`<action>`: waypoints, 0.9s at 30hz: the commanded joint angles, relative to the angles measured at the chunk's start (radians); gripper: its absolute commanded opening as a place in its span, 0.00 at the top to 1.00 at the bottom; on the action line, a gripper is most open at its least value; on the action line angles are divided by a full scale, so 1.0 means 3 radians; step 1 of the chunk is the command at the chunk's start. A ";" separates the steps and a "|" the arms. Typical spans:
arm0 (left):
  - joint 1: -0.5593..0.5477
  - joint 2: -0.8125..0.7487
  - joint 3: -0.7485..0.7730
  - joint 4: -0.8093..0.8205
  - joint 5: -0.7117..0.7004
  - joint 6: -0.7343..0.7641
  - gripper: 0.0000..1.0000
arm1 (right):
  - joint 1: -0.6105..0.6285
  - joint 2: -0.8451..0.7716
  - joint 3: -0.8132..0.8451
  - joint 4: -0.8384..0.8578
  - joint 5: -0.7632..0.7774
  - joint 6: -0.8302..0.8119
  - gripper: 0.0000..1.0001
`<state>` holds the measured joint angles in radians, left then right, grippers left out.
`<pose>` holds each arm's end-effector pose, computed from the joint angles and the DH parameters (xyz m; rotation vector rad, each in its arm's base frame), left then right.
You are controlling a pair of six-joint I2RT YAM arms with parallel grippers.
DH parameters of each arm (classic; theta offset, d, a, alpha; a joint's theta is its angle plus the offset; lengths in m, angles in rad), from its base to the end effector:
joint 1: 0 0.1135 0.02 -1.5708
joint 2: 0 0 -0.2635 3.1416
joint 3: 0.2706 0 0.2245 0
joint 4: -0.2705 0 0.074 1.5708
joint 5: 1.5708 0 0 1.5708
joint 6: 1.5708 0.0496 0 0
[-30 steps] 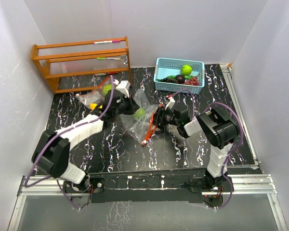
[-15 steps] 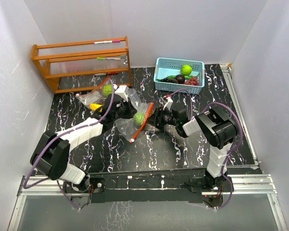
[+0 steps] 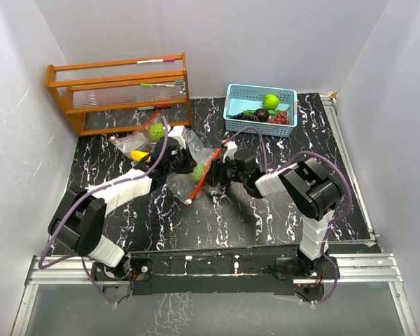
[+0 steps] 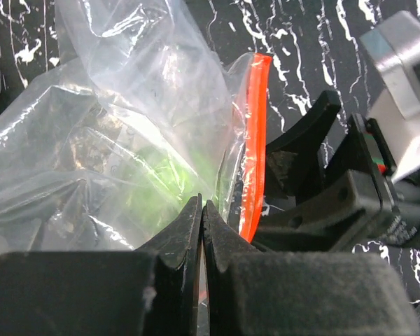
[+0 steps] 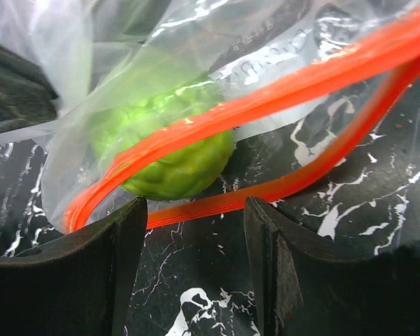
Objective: Open the zip-top bag and remove the fake food
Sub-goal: Pick up the fake fruit from the zipper food storage bag.
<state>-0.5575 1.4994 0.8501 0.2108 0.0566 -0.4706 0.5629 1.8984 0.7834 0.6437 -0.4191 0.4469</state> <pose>0.2714 -0.1725 0.2409 0.1278 2.0774 -0.7017 0.2939 0.2093 0.1410 -0.4040 2.1285 1.0367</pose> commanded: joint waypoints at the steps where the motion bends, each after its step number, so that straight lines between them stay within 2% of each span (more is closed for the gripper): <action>1: 0.0038 0.0072 0.0127 -0.0104 -0.0032 -0.0036 1.00 | 0.0235 -0.0268 0.0194 -0.0341 0.0566 -0.0575 0.40; 17: 0.0066 0.0652 0.0107 -0.0068 0.0037 -0.0073 1.00 | 0.0496 -0.0249 0.0466 -0.0626 0.1187 -0.1118 0.38; 19: 0.0066 0.0724 0.0136 -0.0094 0.0058 -0.0070 1.00 | 0.0514 -0.0280 0.0474 -0.0625 0.1217 -0.1202 0.33; 23: 0.0071 0.0806 0.0166 -0.0090 0.0124 -0.0078 1.00 | 0.0517 -0.0254 0.0537 -0.0594 0.1236 -0.1300 0.16; 27: 0.0070 0.0845 0.0192 -0.0122 0.0133 -0.0066 1.00 | 0.0522 -0.0122 0.0642 -0.0551 0.1340 -0.1348 0.09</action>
<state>-0.5282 1.7020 0.9268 0.3382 0.0696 -0.5022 0.7120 1.8526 0.9039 0.4187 -0.0681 0.0906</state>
